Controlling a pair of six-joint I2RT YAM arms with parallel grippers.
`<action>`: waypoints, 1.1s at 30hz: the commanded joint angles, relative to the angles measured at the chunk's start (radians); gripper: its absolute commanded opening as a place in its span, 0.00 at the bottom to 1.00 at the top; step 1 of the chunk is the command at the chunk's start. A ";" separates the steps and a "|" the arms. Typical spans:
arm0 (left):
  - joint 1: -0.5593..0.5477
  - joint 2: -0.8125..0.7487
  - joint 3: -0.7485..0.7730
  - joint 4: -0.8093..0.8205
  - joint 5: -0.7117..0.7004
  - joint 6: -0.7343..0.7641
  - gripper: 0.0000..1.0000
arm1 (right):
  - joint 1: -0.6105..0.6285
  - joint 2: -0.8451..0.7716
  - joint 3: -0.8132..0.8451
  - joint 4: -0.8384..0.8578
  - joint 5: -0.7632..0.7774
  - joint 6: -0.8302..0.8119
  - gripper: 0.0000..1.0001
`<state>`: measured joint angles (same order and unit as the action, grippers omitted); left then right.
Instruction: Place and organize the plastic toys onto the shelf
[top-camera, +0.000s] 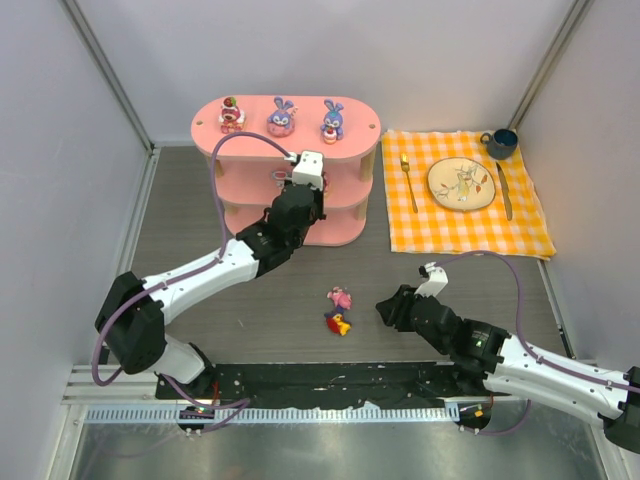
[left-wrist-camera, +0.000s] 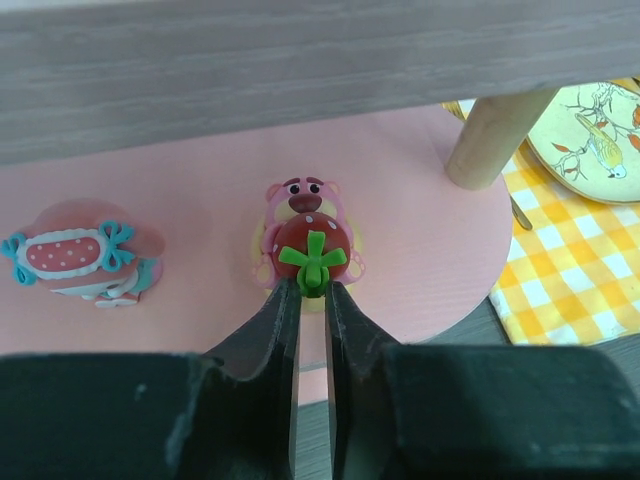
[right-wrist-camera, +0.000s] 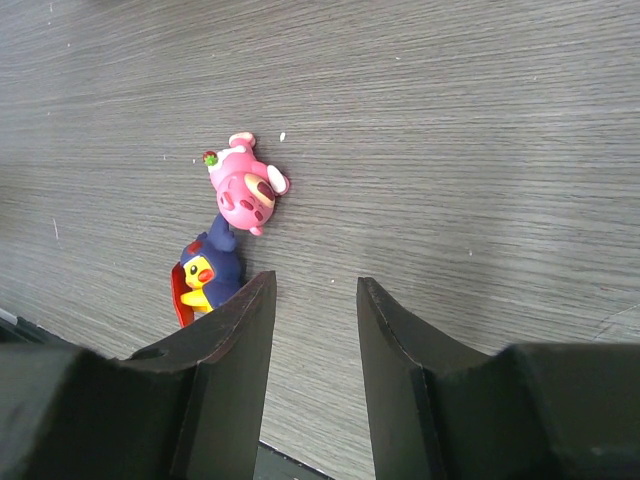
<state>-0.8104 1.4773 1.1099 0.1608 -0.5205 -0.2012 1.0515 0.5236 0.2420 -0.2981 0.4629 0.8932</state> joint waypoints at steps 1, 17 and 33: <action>0.008 0.005 0.038 0.037 -0.045 0.019 0.00 | -0.002 -0.001 0.017 0.010 0.033 0.000 0.44; 0.011 -0.003 0.022 0.048 -0.029 0.026 0.42 | -0.002 -0.002 0.014 0.010 0.034 0.001 0.44; 0.013 -0.072 -0.019 0.097 0.010 0.023 0.56 | -0.002 -0.002 0.040 -0.012 0.034 -0.010 0.44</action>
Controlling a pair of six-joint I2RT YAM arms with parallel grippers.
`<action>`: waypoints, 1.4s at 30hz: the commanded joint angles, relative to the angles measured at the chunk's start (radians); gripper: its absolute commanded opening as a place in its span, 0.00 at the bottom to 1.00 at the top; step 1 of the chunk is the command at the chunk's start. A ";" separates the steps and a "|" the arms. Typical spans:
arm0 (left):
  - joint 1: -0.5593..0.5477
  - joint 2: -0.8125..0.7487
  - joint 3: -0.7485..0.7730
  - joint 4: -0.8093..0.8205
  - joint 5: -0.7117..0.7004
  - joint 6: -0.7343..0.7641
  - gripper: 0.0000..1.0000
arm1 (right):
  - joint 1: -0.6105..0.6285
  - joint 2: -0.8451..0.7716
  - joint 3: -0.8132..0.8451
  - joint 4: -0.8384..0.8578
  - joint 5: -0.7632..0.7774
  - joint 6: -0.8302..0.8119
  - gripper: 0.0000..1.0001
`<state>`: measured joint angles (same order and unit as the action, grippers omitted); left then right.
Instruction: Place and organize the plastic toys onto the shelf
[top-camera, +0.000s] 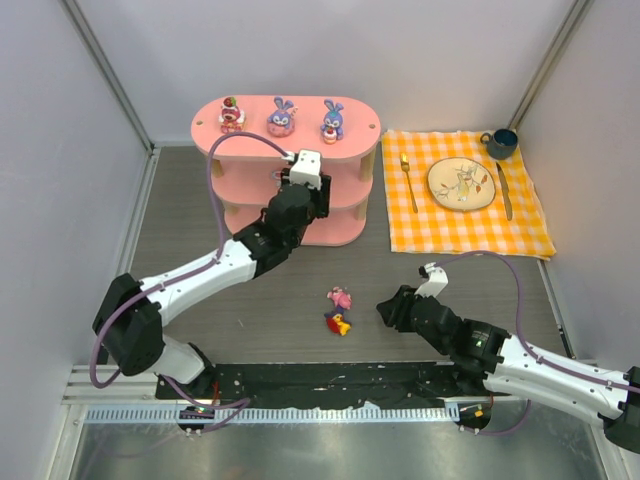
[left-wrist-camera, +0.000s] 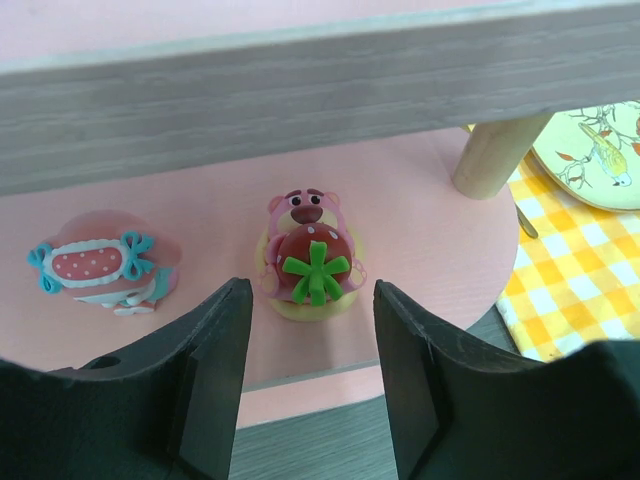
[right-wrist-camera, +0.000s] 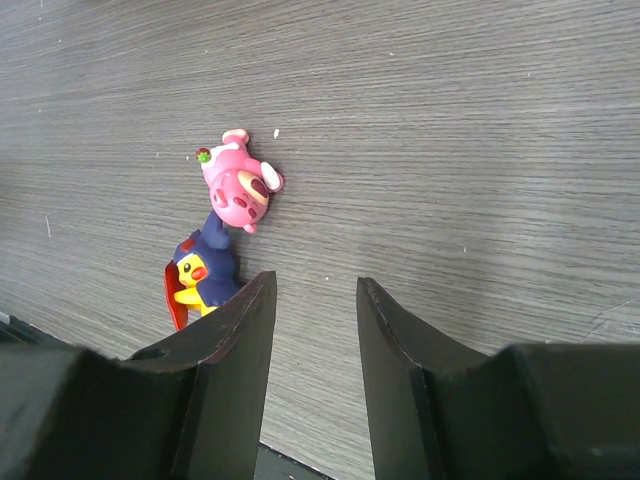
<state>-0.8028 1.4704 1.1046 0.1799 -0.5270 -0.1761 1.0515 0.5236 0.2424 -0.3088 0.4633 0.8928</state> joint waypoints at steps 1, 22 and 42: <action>0.007 -0.076 -0.023 0.078 0.018 -0.005 0.57 | -0.002 -0.004 0.041 -0.003 0.034 -0.009 0.43; -0.059 -0.590 -0.420 -0.118 -0.013 -0.322 0.57 | -0.004 0.073 0.031 0.152 -0.176 -0.069 0.45; -0.292 -0.604 -0.690 -0.122 -0.042 -0.660 0.62 | -0.005 0.466 0.032 0.514 -0.290 -0.074 0.43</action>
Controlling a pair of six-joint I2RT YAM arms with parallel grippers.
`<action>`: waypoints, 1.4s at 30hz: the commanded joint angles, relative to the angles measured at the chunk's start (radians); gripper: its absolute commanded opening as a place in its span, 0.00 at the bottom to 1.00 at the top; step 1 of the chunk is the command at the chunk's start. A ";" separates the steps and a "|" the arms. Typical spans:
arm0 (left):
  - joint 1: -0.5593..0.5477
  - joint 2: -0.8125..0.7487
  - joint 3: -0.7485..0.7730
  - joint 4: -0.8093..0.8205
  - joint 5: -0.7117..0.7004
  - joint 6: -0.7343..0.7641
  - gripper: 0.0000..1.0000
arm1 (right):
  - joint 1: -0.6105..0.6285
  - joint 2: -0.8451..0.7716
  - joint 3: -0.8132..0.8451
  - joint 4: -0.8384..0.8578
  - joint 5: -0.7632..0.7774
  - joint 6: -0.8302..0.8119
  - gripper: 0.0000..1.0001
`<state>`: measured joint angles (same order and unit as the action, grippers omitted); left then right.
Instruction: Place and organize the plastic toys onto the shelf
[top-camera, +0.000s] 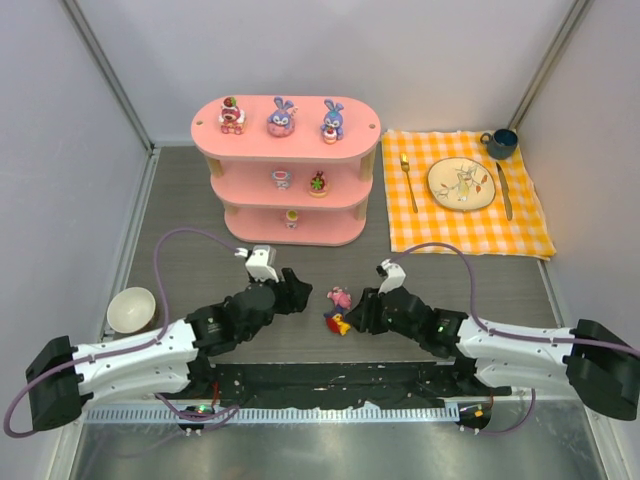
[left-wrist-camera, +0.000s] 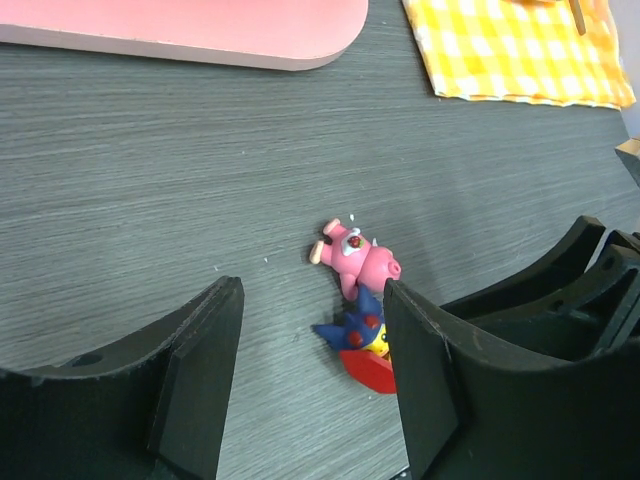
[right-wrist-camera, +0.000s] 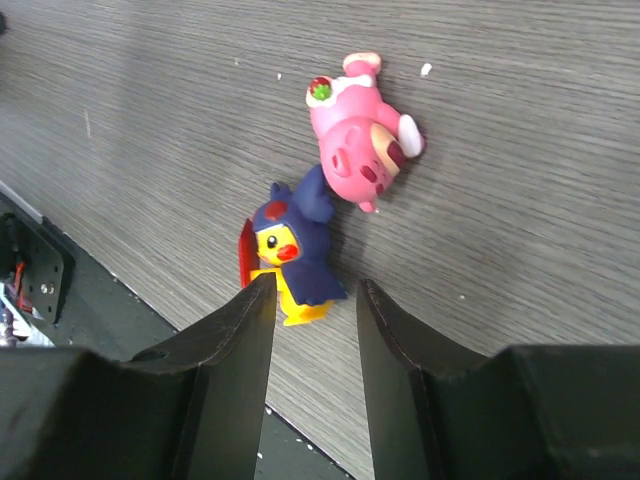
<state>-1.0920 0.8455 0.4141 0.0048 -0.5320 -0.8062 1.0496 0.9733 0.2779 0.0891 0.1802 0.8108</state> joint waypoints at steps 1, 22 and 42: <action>-0.003 0.044 0.003 0.058 -0.031 -0.030 0.62 | -0.003 0.031 0.001 0.124 -0.019 0.008 0.43; -0.005 0.277 0.051 0.175 0.020 -0.060 0.67 | -0.005 -0.201 0.043 -0.049 0.138 -0.079 0.42; -0.051 0.423 0.124 0.242 0.075 -0.067 0.49 | -0.192 0.165 0.086 0.032 0.133 -0.090 0.22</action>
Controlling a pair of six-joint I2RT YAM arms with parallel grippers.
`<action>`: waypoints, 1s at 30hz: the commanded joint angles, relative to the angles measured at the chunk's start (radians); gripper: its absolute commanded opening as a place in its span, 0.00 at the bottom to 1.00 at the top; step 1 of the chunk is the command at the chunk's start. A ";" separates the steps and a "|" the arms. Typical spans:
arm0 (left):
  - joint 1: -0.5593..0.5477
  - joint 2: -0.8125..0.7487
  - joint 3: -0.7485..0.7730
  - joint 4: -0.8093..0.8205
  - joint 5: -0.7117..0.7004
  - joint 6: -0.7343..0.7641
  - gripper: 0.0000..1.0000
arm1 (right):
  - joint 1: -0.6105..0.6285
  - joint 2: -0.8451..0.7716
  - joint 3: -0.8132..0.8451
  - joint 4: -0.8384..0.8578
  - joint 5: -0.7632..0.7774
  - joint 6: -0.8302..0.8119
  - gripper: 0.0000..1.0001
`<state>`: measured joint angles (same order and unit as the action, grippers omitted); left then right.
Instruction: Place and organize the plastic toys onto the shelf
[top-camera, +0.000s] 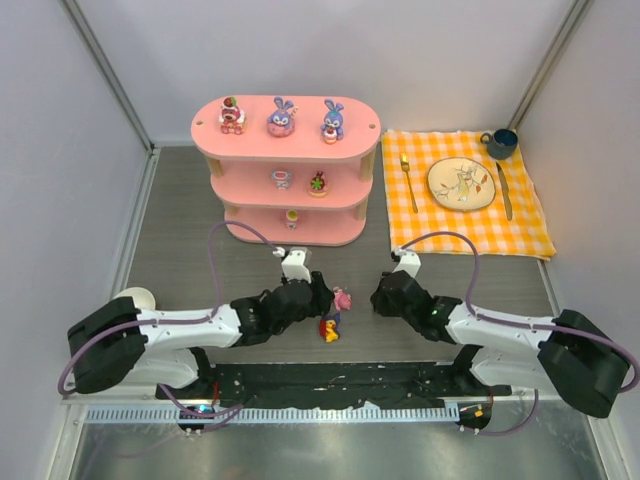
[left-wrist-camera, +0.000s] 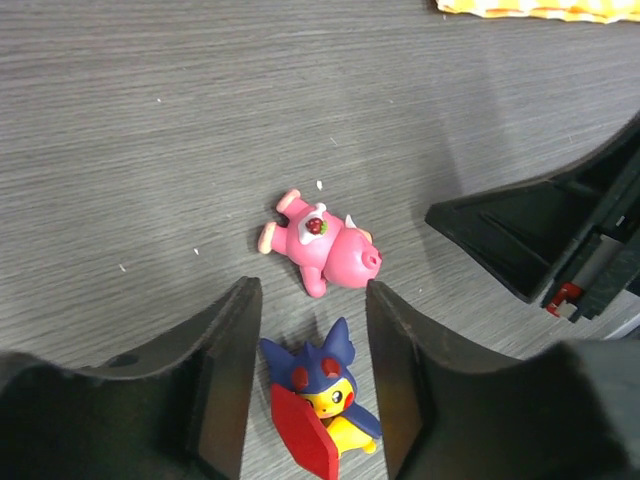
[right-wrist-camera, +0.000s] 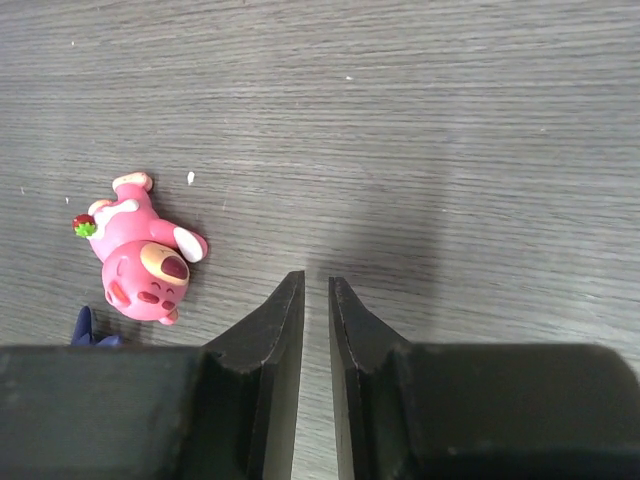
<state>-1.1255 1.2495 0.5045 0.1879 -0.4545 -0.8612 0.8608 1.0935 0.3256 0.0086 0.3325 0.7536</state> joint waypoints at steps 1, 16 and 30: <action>-0.023 0.021 0.035 0.061 -0.004 -0.013 0.45 | -0.003 0.054 0.038 0.138 -0.030 -0.037 0.21; -0.060 0.076 0.031 0.016 -0.041 -0.058 0.08 | -0.003 0.218 0.039 0.294 -0.253 -0.120 0.18; -0.062 0.042 0.035 -0.177 -0.157 -0.128 0.07 | 0.066 0.278 0.066 0.330 -0.317 -0.131 0.18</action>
<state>-1.1828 1.3212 0.5068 0.0788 -0.5320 -0.9520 0.8997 1.3525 0.3687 0.3233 0.0357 0.6426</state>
